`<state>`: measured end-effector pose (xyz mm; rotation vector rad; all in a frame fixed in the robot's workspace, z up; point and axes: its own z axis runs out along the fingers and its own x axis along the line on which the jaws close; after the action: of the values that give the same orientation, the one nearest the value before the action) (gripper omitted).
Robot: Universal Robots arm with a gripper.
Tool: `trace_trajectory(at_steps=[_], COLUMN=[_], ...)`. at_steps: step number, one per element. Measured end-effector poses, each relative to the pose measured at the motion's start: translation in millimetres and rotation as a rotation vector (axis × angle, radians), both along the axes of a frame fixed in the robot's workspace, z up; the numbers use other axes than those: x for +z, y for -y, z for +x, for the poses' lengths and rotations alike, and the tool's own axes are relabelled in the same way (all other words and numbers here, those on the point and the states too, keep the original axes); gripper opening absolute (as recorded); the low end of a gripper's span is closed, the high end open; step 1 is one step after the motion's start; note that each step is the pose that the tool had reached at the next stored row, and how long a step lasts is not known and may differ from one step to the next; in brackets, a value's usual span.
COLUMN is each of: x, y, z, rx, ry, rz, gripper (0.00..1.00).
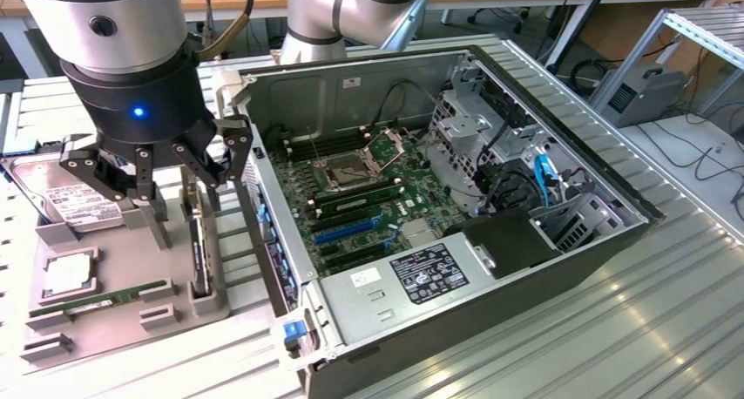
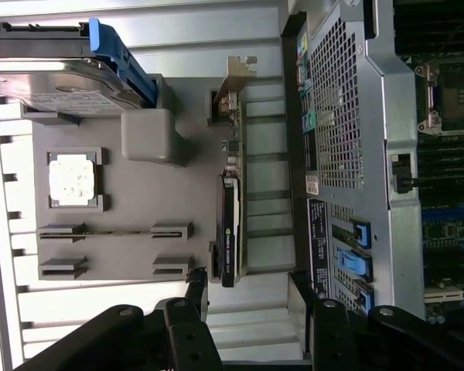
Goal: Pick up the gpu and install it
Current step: 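Pick up the gpu and move the gpu toward the slot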
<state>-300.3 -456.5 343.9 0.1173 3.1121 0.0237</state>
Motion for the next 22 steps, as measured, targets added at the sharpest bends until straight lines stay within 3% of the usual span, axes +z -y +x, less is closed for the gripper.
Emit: trace_trajectory(at_steps=[22], x=[-5.4], y=[0.0], z=[0.0], rx=[0.000], ry=[0.0000], rz=[0.0000], gripper=[0.54])
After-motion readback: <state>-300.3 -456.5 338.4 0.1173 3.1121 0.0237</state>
